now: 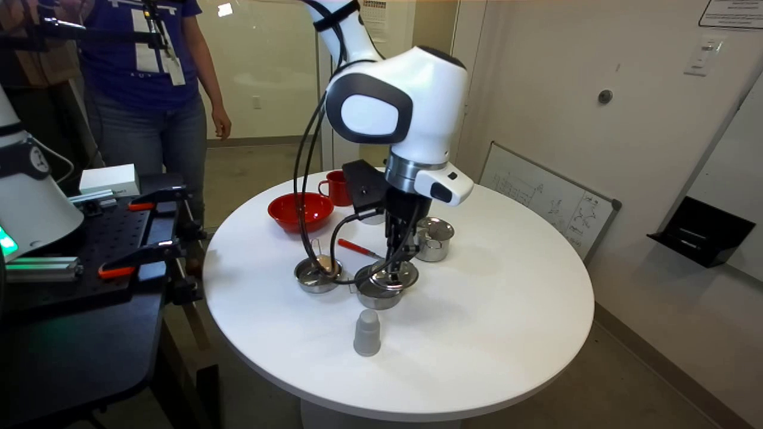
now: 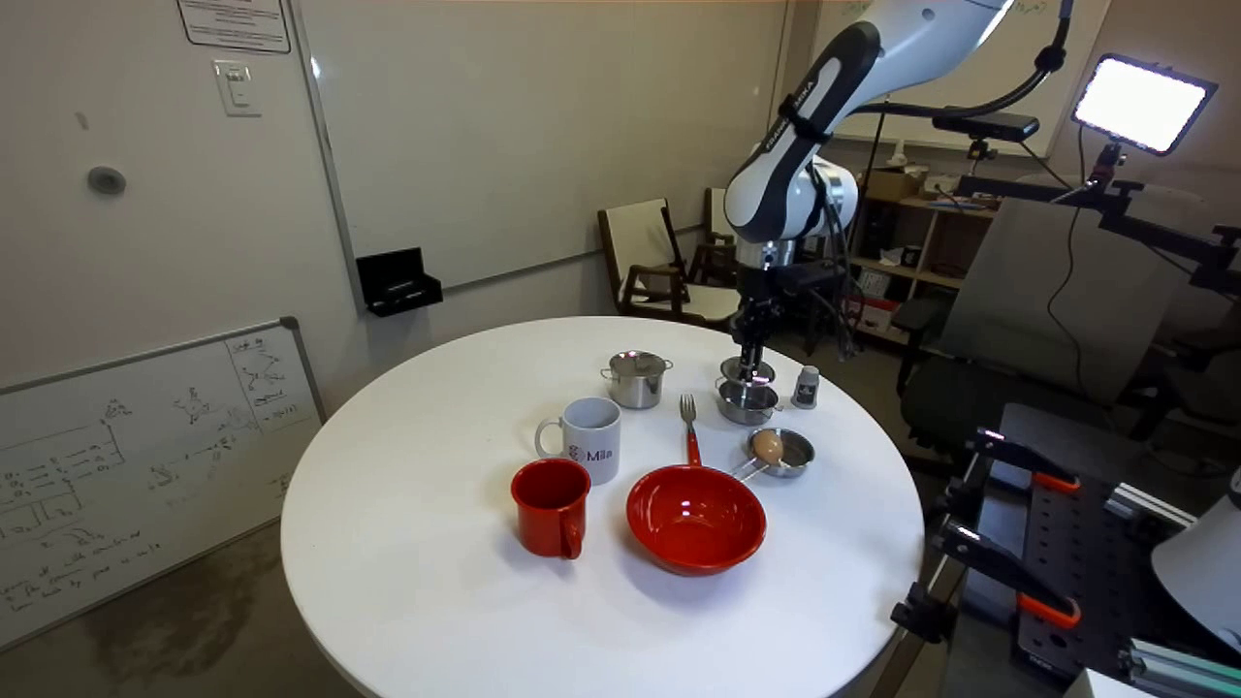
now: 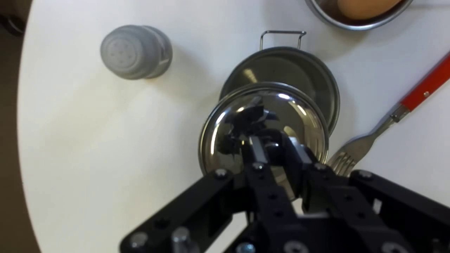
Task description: Take the lid off the pot
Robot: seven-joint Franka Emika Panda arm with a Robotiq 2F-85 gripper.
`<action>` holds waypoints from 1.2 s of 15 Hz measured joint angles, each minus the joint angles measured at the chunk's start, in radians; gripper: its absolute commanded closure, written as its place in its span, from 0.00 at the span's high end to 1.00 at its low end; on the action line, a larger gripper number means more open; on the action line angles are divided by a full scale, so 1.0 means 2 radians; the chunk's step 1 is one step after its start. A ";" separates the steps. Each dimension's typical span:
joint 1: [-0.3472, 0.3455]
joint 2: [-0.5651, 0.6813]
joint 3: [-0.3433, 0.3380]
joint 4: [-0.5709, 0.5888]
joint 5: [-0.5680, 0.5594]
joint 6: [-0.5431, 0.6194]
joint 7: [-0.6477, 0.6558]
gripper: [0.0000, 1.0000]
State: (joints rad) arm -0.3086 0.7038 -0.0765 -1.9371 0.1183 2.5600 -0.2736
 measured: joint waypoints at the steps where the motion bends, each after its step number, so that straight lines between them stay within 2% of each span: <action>1: 0.000 -0.008 -0.002 0.000 -0.003 -0.001 0.000 0.10; 8: 0.001 -0.015 -0.001 0.032 -0.037 -0.018 -0.008 0.10; 18: 0.008 0.086 0.001 0.185 -0.085 -0.083 -0.026 0.10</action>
State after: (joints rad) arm -0.2935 0.8761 -0.0744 -1.5673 -0.0512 2.3938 -0.3249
